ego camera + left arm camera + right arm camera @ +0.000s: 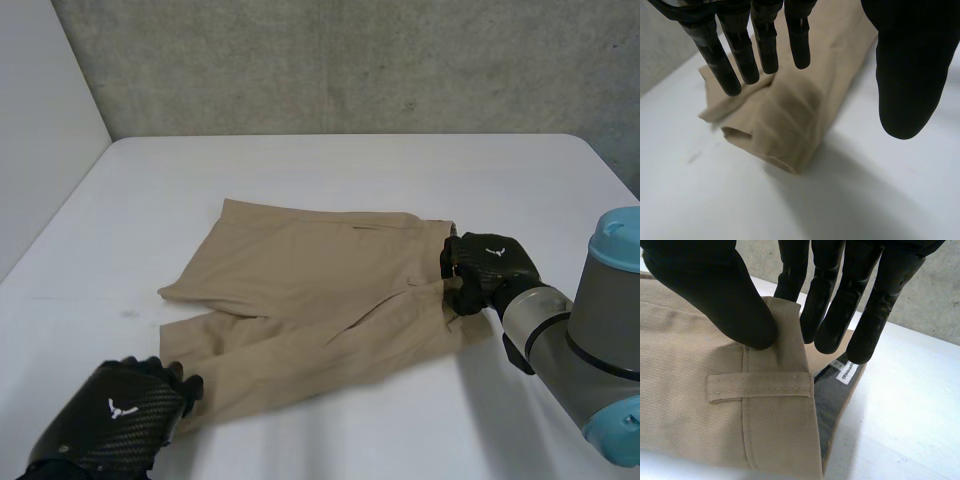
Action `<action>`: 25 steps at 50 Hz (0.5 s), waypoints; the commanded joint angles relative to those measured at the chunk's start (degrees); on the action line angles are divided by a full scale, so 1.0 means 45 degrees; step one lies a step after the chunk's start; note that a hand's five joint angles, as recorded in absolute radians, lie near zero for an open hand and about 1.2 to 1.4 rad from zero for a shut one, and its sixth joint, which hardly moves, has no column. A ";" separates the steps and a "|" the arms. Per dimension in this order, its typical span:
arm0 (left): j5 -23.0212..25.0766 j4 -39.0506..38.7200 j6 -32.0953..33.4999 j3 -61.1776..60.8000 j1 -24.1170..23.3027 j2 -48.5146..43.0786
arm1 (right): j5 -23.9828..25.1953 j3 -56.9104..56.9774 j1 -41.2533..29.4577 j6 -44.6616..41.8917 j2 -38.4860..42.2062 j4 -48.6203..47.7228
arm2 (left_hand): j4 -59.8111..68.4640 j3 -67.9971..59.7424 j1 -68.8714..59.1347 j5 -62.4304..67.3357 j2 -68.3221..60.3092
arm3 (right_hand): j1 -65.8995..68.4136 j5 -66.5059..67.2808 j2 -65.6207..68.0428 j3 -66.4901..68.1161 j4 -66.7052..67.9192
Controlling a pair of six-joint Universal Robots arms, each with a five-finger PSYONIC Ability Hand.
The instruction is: Fold the shorts.
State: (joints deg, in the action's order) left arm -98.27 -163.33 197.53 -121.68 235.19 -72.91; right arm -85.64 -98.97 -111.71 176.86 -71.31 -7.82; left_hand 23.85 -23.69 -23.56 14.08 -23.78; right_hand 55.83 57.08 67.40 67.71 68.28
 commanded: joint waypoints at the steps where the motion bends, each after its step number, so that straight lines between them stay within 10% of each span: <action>1: -0.0038 -0.0245 -0.0654 0.0145 -0.0116 -0.1509 | 0.0028 -0.0058 0.0019 -0.0025 0.0084 0.0039 | 0.0524 -0.0557 -0.0587 0.0471 -0.0539 | 0.5372 0.2871 0.2800 0.2732 0.2605; 25: -0.1327 -0.3039 -0.0615 0.0458 0.0841 -0.3289 | 0.0028 -0.0332 0.0019 -0.0123 -0.0033 -0.0020 | 0.0709 -0.0742 -0.0772 0.0657 -0.0724 | 0.5372 0.2871 0.2800 0.2732 0.2605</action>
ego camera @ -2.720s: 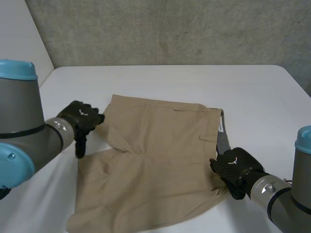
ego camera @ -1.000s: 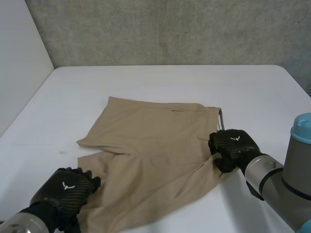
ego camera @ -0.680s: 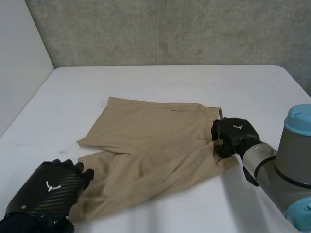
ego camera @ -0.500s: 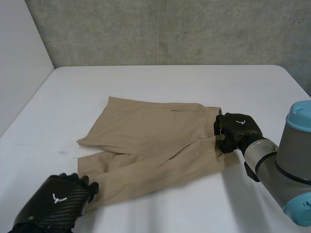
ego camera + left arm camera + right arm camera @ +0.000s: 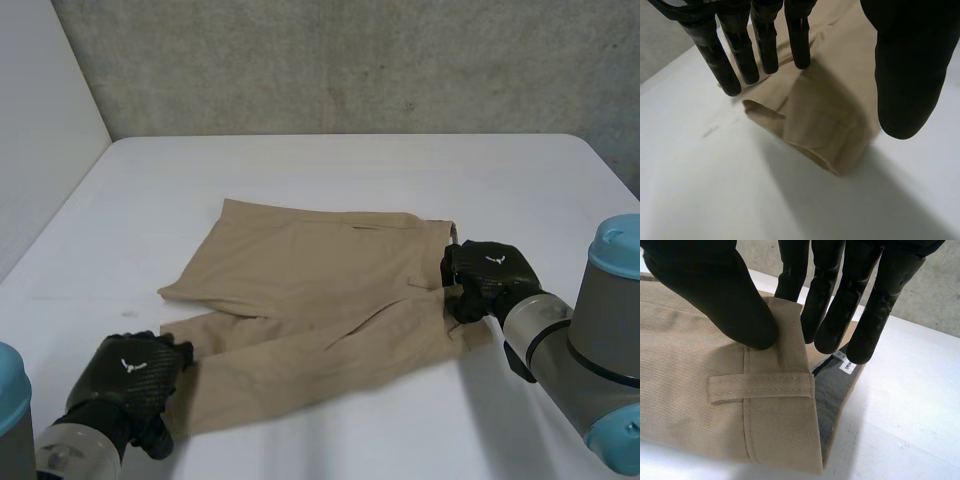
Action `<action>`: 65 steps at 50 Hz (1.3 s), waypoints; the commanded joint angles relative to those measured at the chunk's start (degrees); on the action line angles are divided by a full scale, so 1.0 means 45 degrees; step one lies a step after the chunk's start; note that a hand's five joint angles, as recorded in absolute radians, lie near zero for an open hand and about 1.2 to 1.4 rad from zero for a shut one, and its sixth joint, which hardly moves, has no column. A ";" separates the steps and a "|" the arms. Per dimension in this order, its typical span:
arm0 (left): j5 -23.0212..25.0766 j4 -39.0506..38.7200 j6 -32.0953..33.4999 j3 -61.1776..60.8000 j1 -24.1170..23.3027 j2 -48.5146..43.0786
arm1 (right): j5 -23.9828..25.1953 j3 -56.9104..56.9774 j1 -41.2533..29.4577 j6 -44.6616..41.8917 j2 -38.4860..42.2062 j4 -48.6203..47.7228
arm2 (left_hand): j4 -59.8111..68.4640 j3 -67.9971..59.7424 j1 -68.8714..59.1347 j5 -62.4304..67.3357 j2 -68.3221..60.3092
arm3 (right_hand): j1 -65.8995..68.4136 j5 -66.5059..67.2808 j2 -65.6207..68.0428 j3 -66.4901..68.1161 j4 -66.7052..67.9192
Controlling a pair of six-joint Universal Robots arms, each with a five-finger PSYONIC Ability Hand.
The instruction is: Fold the shorts.
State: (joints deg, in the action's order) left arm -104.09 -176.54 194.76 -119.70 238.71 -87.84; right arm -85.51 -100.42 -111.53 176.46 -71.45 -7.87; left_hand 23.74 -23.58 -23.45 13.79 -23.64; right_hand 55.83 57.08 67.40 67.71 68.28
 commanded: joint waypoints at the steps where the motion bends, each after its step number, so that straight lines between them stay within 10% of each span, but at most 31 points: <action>1: -0.0032 -0.0145 0.0020 0.0019 0.0077 0.0027 | -0.0001 -0.0008 -0.0058 -0.0073 -0.0002 -0.0009 | 0.0733 -0.0767 -0.0797 0.0721 -0.0755 | 0.5372 0.2870 0.2800 0.2732 0.2604; 20: -0.0032 -0.0965 0.0059 0.0292 0.0292 -0.2277 | -0.0001 -0.0028 -0.0059 -0.0093 0.0018 -0.0048 | 0.1552 -0.1586 -0.1616 0.1540 -0.1574 | 0.5372 0.2870 0.2800 0.2732 0.2604; 25: -0.0090 -0.1667 0.0079 0.0312 0.0331 -0.2396 | -0.0020 -0.0047 -0.0039 -0.0171 -0.0021 -0.0048 | 1.2333 -1.2367 -1.2397 1.2321 -1.2355 | 0.5372 0.2870 0.2800 0.2732 0.2604; 47: 0.1530 0.2412 0.1290 0.1308 0.0293 0.5845 | 0.0194 -0.1493 0.0019 -0.7124 -0.6758 0.5574 | 1.2503 -1.2537 -1.2567 1.2490 -1.2525 | 0.5372 0.2870 0.2800 0.2732 0.2604; 65: 0.2624 0.2104 0.1192 0.0507 0.0409 0.4562 | 0.2596 -0.1259 0.1952 -0.8238 -0.6607 0.6694 | 1.2503 -1.2537 -1.2567 1.2490 -1.2525 | 0.5372 0.2870 0.2800 0.2732 0.2604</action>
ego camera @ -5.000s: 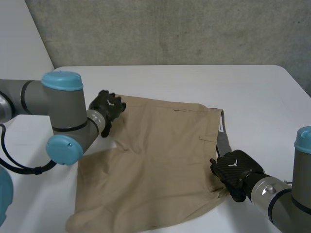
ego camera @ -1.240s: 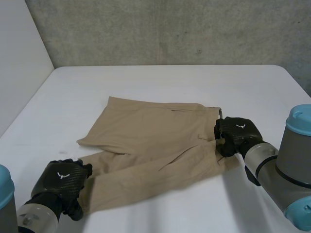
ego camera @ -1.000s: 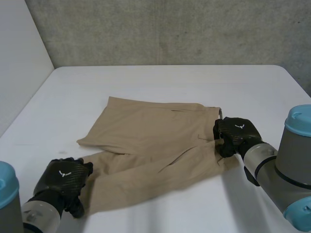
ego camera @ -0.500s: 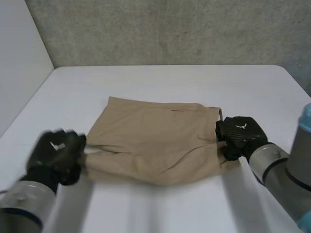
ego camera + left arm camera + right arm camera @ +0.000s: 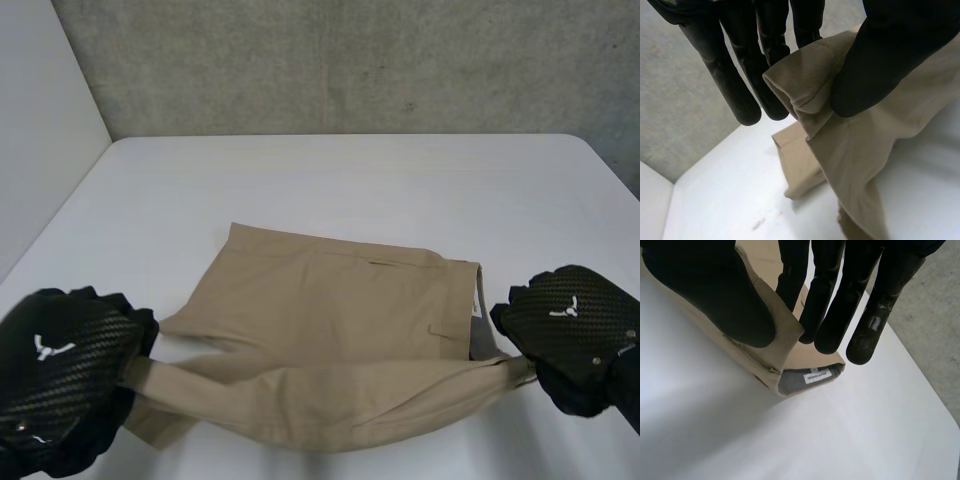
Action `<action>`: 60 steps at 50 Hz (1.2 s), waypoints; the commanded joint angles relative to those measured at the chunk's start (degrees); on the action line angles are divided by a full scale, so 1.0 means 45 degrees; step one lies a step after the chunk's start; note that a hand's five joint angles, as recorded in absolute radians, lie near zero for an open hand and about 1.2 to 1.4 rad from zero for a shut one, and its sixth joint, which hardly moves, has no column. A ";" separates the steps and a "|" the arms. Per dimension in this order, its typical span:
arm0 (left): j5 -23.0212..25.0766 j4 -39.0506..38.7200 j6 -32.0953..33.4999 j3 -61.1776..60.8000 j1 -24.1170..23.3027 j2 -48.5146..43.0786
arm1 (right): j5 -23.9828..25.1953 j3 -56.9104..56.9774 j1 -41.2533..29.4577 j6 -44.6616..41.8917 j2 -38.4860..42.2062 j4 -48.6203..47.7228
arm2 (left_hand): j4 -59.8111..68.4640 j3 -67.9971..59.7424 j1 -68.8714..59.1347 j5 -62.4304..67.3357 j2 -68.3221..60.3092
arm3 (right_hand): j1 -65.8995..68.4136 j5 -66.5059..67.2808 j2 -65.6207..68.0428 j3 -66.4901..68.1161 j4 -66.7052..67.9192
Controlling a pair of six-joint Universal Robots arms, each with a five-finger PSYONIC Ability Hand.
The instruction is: Fold the shorts.
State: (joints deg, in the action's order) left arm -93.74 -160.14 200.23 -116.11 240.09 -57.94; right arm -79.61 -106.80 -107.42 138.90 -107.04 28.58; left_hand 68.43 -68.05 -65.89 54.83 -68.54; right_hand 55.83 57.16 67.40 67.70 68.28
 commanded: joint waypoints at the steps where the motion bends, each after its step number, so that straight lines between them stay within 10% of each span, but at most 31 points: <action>1: 0.0324 -0.1832 -0.0004 -0.0253 0.0143 -0.2473 | 0.1284 0.0275 0.1097 0.0187 0.1944 -0.2085 | 0.2570 -0.2655 -0.3136 0.3371 -0.2547 | 0.5372 0.2853 0.2800 0.2734 0.2604; 13: 0.0324 -0.5504 0.0464 0.3274 0.0514 -0.9419 | -0.0236 0.2967 0.0045 0.1359 0.6767 -0.4805 | 0.2570 -0.2655 -0.3136 0.3371 -0.2547 | 0.5372 0.2853 0.2800 0.2734 0.2604; 26: 0.0148 -0.5429 0.2690 1.1087 0.1235 -1.6905 | -0.2738 0.6700 -0.0562 0.1320 1.1362 -0.6994 | 0.2570 -0.2655 -0.3136 0.3371 -0.2547 | 0.5372 0.2853 0.2800 0.2734 0.2604; 46: 0.0187 -0.8886 0.3454 1.2970 0.1198 -1.9078 | -0.3208 0.8108 -0.1207 0.1184 1.3591 -1.0410 | 0.2570 -0.2655 -0.3136 0.3371 -0.2547 | 0.5372 0.2853 0.2800 0.2734 0.2604; 48: 0.0168 -0.9196 0.3861 1.2873 0.1140 -1.9059 | -0.3247 0.8186 -0.1207 0.1183 1.3591 -1.0647 | -0.2395 0.2310 0.1829 -0.1594 0.2418 | 0.4275 0.1756 0.1703 0.1637 0.1507; 49: 0.0187 -0.9237 0.4154 1.2775 0.1081 -1.9039 | -0.3247 0.8187 -0.1207 0.1183 1.3591 -1.0647 | -0.9279 0.9195 0.8714 -0.8479 0.9303 | 0.4264 0.1745 0.1692 0.1626 0.1496; 50: 0.0187 -0.9237 0.4157 1.2774 0.1081 -1.9039 | -0.3266 0.8245 -0.1207 0.1183 1.3591 -1.0647 | -0.9348 0.9264 0.8783 -0.8548 0.9372 | 0.0304 -0.2215 -0.2268 -0.2334 -0.2464; 51: 0.0168 -0.9218 0.4234 1.2736 0.1042 -1.9039 | -0.3363 0.8400 -0.1226 0.1241 1.3456 -1.0589 | -1.2569 1.2484 1.2003 -1.1768 1.2592 | -1.0184 -1.2703 -1.2755 -1.2821 -1.2952; 60: 0.0129 -0.9687 0.4391 1.1272 0.0377 -1.7167 | -0.3423 0.7467 -0.1091 0.2254 1.0726 -1.0043 | -1.2985 1.2901 1.2420 -1.2185 1.3009 | -1.0184 -1.2703 -1.2755 -1.2821 -1.2952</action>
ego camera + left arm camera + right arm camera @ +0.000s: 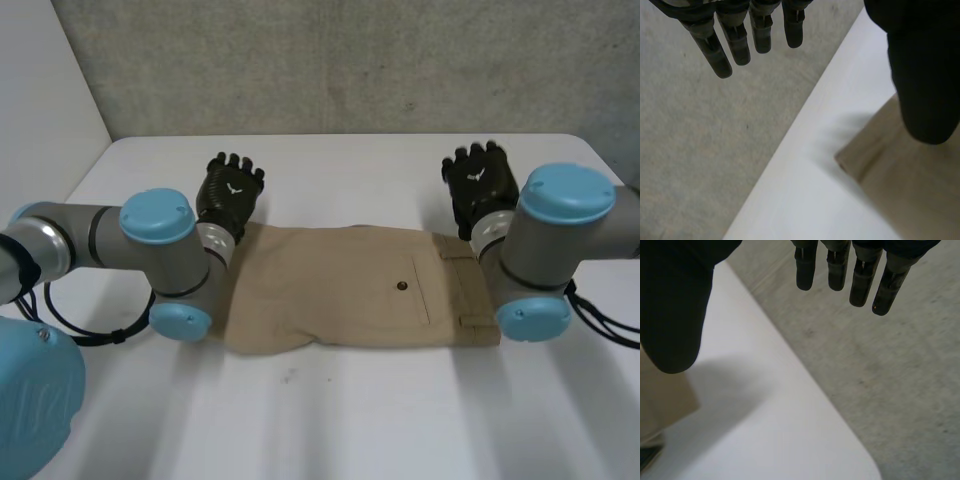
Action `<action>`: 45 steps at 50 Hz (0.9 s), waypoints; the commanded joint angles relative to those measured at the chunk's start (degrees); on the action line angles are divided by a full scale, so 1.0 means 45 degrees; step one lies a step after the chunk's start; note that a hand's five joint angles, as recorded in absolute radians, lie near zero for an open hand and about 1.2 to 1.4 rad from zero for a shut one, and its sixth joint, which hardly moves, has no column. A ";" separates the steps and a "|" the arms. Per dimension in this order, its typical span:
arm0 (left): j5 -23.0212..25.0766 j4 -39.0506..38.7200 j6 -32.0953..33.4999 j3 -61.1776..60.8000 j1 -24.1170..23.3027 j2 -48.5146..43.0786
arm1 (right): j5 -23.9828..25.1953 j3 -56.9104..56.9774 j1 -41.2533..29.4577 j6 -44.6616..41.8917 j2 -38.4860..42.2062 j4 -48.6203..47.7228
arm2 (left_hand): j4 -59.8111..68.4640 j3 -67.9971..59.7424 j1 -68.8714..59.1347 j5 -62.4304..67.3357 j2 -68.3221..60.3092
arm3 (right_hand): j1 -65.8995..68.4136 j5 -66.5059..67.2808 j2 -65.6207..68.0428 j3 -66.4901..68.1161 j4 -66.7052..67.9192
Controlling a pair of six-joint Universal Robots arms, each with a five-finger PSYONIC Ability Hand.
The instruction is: Fold the shorts.
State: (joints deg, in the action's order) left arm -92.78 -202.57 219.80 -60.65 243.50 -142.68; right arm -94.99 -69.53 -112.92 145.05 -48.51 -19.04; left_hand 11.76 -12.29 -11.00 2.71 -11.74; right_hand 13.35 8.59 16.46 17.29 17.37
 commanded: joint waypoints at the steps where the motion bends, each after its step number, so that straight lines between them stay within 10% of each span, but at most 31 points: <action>1: -0.0104 -0.0238 0.0023 -0.1228 -0.0361 0.1900 | -0.0005 -0.0973 0.0132 0.1066 -0.2616 0.0637 | -0.0392 0.0509 0.0221 -0.0601 0.0386 | -0.0744 -0.1908 -0.1435 -0.1621 -0.1638; 18: -0.0144 0.2455 -0.6537 -0.7826 -0.0029 0.9438 | 0.1830 -0.5386 0.0932 0.3099 -0.6369 0.4894 | -0.0392 0.0509 0.0221 -0.0601 0.0386 | 0.1102 -0.0063 0.0411 0.0225 0.0207; 45: -0.0222 0.1638 -0.6833 -1.0156 -0.0009 0.9012 | 0.3081 -0.8005 0.1909 0.3392 -0.3616 0.0639 | -0.0392 0.0509 0.0221 -0.0601 0.0386 | 0.5025 0.3861 0.4334 0.4148 0.4131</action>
State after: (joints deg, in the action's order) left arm -93.79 -195.01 189.10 -106.19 243.18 -101.64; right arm -80.66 -105.77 -104.25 160.38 -67.63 -12.30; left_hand 11.72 -12.28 -11.00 2.71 -11.49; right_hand 20.71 13.56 23.62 24.17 24.27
